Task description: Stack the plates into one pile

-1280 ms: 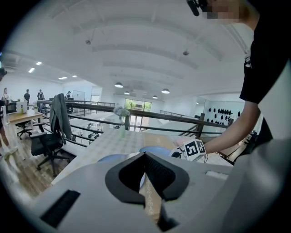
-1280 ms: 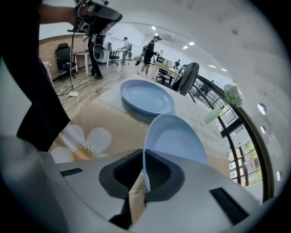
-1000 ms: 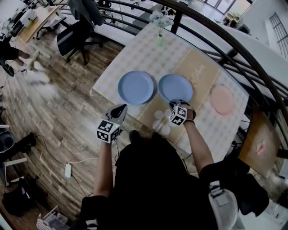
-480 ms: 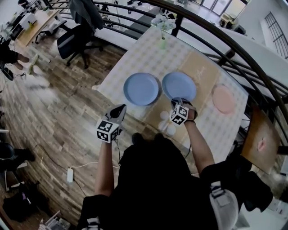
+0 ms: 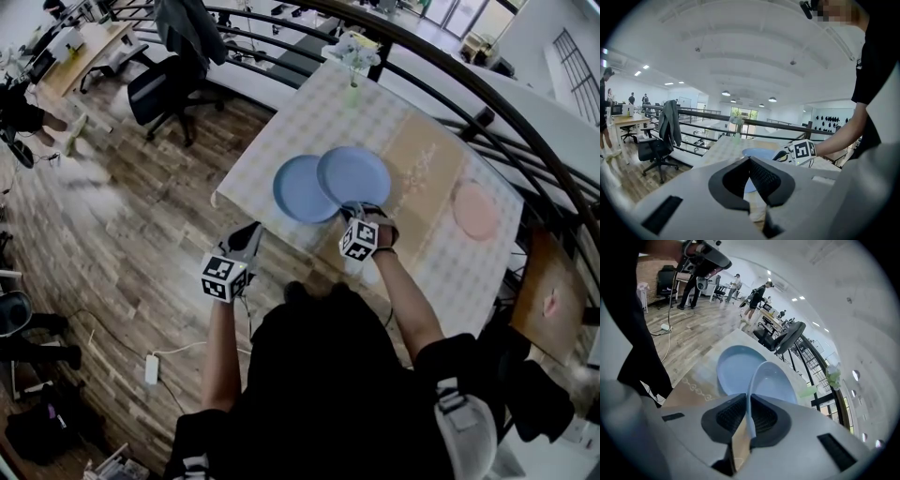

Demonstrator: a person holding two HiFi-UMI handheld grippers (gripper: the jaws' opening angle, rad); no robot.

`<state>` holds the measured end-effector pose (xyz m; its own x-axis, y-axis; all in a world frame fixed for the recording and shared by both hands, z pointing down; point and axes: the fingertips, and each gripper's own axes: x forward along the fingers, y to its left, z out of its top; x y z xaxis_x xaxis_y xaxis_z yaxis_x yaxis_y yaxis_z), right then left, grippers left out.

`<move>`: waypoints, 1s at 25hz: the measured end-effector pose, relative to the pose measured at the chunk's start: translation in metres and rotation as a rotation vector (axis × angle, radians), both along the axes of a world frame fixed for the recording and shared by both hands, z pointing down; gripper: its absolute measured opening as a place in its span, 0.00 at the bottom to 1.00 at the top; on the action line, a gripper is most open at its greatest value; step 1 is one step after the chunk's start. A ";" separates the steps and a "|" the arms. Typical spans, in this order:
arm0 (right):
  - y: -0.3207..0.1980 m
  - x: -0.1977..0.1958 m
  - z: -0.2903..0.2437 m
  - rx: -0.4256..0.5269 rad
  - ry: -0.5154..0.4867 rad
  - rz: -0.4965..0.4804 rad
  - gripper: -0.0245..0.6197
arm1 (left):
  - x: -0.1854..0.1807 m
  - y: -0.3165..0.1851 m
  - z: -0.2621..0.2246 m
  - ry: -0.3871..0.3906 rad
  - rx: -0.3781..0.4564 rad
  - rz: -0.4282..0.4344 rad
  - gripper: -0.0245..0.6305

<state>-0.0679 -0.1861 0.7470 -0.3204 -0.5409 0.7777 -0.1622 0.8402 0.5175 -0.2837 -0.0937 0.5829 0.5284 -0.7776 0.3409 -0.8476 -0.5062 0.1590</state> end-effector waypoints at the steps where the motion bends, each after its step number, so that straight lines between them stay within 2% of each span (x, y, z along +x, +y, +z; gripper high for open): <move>1: 0.002 -0.010 0.000 0.003 0.000 -0.015 0.09 | -0.005 0.002 -0.001 0.000 0.001 -0.003 0.04; 10: 0.018 -0.071 0.015 -0.007 0.003 -0.102 0.09 | -0.033 0.011 -0.005 -0.007 0.012 -0.021 0.04; 18: 0.035 -0.107 0.028 -0.037 0.015 -0.167 0.09 | -0.058 0.023 0.003 -0.007 -0.010 -0.053 0.04; 25: 0.040 -0.122 0.048 -0.079 0.025 -0.168 0.09 | -0.070 0.026 0.009 0.009 -0.020 -0.060 0.04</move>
<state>-0.1895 -0.1465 0.7945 -0.3809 -0.4186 0.8245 -0.0038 0.8924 0.4513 -0.3538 -0.0673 0.5914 0.4838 -0.8014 0.3517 -0.8750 -0.4509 0.1763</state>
